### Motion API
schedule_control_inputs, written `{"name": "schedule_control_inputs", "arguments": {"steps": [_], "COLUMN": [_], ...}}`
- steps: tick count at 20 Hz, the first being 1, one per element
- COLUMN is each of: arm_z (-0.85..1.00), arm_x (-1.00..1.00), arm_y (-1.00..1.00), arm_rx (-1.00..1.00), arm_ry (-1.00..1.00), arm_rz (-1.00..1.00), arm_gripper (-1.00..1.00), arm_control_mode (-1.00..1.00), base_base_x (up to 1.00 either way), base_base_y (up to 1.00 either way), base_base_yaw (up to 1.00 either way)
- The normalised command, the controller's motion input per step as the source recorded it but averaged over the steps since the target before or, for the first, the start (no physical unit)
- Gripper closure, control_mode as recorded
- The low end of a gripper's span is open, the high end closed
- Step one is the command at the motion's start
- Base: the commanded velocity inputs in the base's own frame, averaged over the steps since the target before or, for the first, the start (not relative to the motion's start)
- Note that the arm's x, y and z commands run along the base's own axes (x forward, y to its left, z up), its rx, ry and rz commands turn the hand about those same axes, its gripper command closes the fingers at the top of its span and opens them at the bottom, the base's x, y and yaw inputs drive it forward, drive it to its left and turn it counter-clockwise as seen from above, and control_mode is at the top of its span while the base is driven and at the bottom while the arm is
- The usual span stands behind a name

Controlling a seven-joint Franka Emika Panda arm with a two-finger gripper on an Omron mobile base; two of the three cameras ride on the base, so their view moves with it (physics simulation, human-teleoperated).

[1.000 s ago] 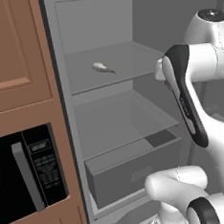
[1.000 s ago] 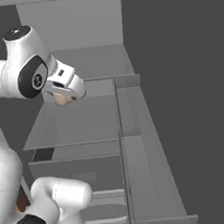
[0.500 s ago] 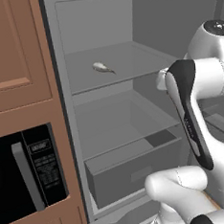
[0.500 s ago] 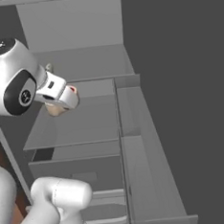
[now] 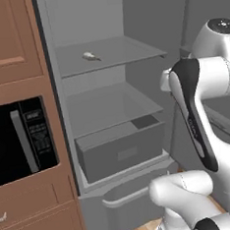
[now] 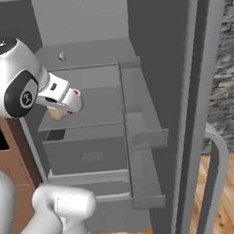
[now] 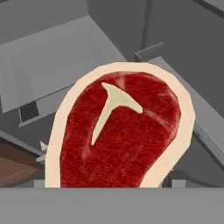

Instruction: Gather the sweet potato and bell pepper from the fridge and place them on a tray on the dining counter. Then gather the steak and fish from the fridge and place them on the other tray.

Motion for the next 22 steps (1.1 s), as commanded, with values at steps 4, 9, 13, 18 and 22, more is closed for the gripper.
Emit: {"name": "schedule_control_inputs", "arguments": {"steps": [4,9,13,18,22], "arm_z": [0.00,0.00,0.00,0.00,0.00], "arm_x": [0.00,0.00,0.00,0.00,0.00], "arm_y": [0.00,0.00,0.00,0.00,0.00], "arm_rx": [0.00,0.00,0.00,0.00,0.00], "arm_ry": [0.00,0.00,0.00,0.00,0.00], "arm_rz": [0.00,0.00,0.00,0.00,0.00], "arm_gripper": [1.00,1.00,1.00,1.00,1.00], "arm_control_mode": [1.00,1.00,1.00,1.00,1.00], "base_base_x": [-0.95,-0.66,-0.64,-0.76,-0.97], "base_base_y": [0.00,-0.03,-0.11,-0.12,-0.02], "base_base_yaw": [0.16,0.20,0.26,0.33,0.36]}}
